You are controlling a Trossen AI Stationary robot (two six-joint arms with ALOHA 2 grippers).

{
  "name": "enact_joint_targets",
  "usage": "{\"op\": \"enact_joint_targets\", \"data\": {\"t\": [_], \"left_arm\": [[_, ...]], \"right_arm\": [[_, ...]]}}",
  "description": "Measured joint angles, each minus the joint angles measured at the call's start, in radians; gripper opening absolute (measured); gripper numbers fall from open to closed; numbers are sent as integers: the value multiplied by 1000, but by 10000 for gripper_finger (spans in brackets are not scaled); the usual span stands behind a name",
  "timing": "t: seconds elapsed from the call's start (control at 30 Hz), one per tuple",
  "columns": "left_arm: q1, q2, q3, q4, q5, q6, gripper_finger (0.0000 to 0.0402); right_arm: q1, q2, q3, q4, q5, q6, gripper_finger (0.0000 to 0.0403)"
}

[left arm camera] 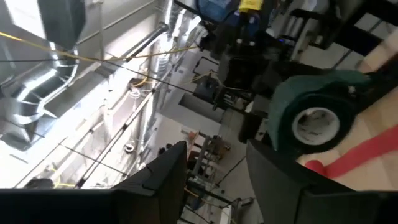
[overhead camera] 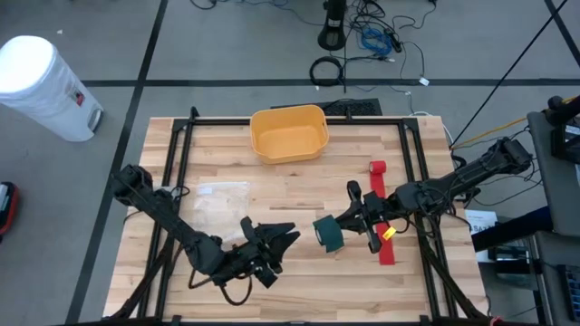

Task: Roll bandage
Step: Roll the green bandage

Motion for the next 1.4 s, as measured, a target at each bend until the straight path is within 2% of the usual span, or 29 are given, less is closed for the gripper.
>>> {"op": "enact_joint_targets", "data": {"t": [0.13,0.3,0.53,0.7,1.0,1.2,1.4], "left_arm": [[7,1,0,-135,30,-59,173],[6,2,-1,-295,213,-104,173],[36,39,0,-300,283,-30,173],[77,70,0,-266,421,-50,173],[85,77,0,-251,418,-28,178],[101,77,0,-225,397,23,222],[111,77,0,-208,484,111,233]], "right_arm": [[0,0,0,0,6,0,11],[-3,0,0,1,62,-6,11],[-3,0,0,6,77,-8,11],[-3,0,0,7,83,-8,11],[-9,0,0,6,83,-19,11],[-16,0,0,3,83,-19,11],[-21,0,0,3,82,-18,11]]}}
